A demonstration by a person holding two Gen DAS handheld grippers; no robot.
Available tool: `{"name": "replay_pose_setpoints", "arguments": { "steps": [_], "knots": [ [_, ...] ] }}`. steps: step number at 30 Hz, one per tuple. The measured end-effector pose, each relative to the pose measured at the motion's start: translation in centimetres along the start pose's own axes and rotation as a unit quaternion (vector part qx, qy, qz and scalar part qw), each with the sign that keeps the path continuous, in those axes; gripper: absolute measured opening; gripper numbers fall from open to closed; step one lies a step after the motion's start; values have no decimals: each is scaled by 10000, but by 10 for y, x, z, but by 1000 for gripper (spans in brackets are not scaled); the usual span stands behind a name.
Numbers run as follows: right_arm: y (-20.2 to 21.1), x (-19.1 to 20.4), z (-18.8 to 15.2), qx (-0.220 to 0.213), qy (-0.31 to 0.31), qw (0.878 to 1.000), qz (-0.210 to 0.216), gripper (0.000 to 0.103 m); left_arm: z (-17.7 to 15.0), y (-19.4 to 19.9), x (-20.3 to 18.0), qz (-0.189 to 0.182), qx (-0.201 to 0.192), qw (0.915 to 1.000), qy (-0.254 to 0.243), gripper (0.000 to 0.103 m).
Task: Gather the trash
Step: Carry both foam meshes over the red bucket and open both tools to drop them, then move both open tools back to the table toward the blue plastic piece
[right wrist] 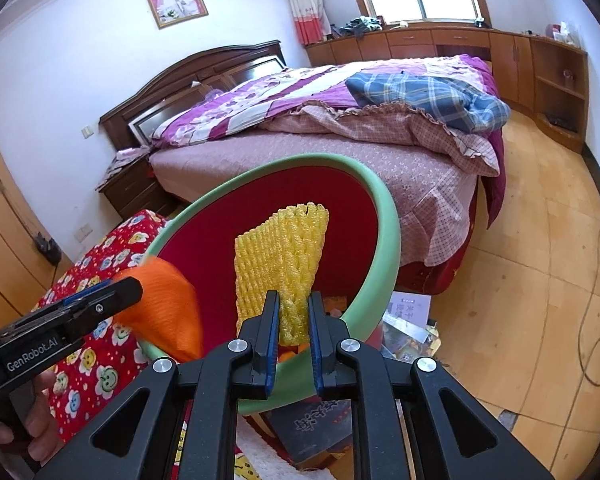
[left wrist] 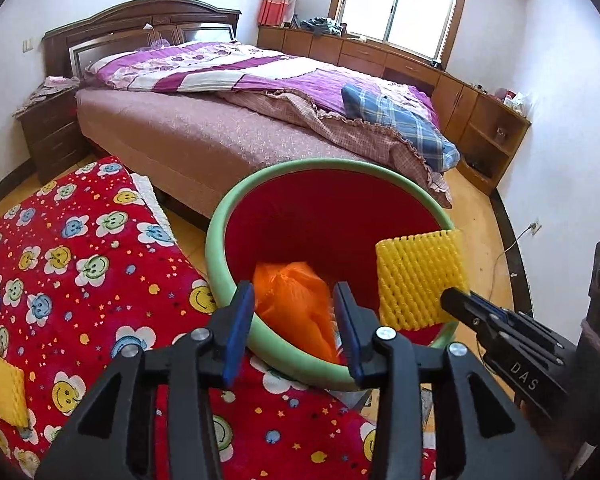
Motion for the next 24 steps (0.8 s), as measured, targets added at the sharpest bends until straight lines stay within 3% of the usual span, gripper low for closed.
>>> {"name": "replay_pose_setpoints", "arguments": {
  "steps": [6, 10, 17, 24],
  "knots": [
    [2, 1, 3, -73, -25, 9999, 117, 23, 1, 8, 2, 41, -17, 10000, 39, 41],
    [9, 7, 5, -133, 37, 9998, 136, 37, 2, 16, 7, 66, -34, 9999, 110, 41],
    [22, 21, 10, -231, 165, 9994, 173, 39, 4, 38, 17, 120, -173, 9995, 223, 41],
    [33, 38, 13, -276, 264, 9991, 181, 48, 1, 61, 33, 214, -300, 9987, 361, 41]
  ]
}}
Point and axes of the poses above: each gripper's, at about its wrist camera, not at the fingertips, and y roughly against the way its jaws point, x to its left, z to its top, the point moved 4 cm from there along -y, roughly the way its jaws point, and after that the axes turned 15 degrees about y, right-handed, at the moved point
